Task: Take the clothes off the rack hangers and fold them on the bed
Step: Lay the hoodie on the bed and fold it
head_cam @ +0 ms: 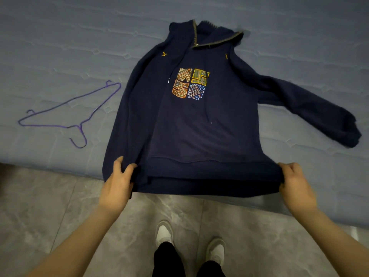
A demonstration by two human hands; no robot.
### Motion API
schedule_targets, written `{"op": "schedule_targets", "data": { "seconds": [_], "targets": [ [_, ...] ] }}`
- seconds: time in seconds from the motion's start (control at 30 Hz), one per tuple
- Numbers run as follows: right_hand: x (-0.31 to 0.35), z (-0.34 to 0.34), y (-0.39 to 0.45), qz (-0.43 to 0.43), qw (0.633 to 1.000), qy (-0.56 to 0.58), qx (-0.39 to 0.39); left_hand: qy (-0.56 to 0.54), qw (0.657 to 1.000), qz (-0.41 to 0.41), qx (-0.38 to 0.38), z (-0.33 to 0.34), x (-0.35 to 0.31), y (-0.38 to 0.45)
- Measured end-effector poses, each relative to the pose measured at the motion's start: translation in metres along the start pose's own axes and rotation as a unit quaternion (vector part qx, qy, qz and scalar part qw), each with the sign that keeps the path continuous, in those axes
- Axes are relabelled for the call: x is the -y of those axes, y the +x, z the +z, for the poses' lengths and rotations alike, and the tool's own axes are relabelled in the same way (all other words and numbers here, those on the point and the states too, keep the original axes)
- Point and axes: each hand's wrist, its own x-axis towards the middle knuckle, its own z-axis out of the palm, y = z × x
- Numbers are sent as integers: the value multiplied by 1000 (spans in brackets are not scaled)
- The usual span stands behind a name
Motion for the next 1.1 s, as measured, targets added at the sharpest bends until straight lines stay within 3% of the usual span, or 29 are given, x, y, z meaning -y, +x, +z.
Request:
{"op": "schedule_targets", "data": {
  "seconds": [0.17, 0.3, 0.37, 0.43, 0.5, 0.57, 0.73, 0.93, 1.0, 1.1],
  "targets": [
    [-30, -25, -3, 88, 995, 35, -5, -135, 985, -63, -87, -4, 12, -16],
    [-52, -32, -16, 167, 984, 40, -47, -262, 921, -164, -238, -11, -7, -34],
    [-62, -29, -23, 184, 980, 33, -60, -328, 878, -210, -278, -11, -18, -41],
    [-75, -18, -29, 187, 982, 3, -10, -357, 864, -243, -259, 5, -10, -48],
    [-87, -4, -33, 215, 972, -14, 93, -362, 872, -277, -176, 24, 9, -57],
    [-90, 6, -37, 243, 959, -8, 148, -377, 865, -314, -110, 37, 20, -66],
    [-89, 22, -43, 234, 965, 8, 122, -337, 884, -301, -119, 47, 28, -77],
    [-85, 17, -58, 221, 975, 16, 5, -294, 889, -291, -196, 48, 29, -85],
    [-87, 21, -58, 220, 975, 17, 33, -302, 881, -319, -177, 56, 34, -86],
    [-96, 35, -54, 200, 961, 2, 189, -288, 872, -388, -75, 62, 37, -83]
  ]
}}
